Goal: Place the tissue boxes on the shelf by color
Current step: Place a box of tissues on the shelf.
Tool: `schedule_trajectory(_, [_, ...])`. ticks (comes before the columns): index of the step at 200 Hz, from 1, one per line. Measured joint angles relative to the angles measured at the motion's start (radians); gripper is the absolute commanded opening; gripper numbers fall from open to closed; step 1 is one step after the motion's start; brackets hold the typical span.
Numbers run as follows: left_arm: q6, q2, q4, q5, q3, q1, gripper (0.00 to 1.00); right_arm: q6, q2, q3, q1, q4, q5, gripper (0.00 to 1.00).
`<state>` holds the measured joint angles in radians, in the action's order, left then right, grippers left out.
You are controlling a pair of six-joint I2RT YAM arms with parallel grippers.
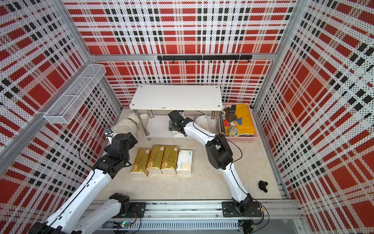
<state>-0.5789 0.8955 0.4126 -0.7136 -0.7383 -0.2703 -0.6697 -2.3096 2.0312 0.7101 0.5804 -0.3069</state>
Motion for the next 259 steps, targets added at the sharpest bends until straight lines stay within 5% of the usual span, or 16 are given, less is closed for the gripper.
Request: schedule_trajectory(259, [0.000, -0.013, 0.000, 0.000, 0.005, 0.000, 1.00, -0.130, 0.040, -0.032, -0.019, -0.031, 0.011, 1.00])
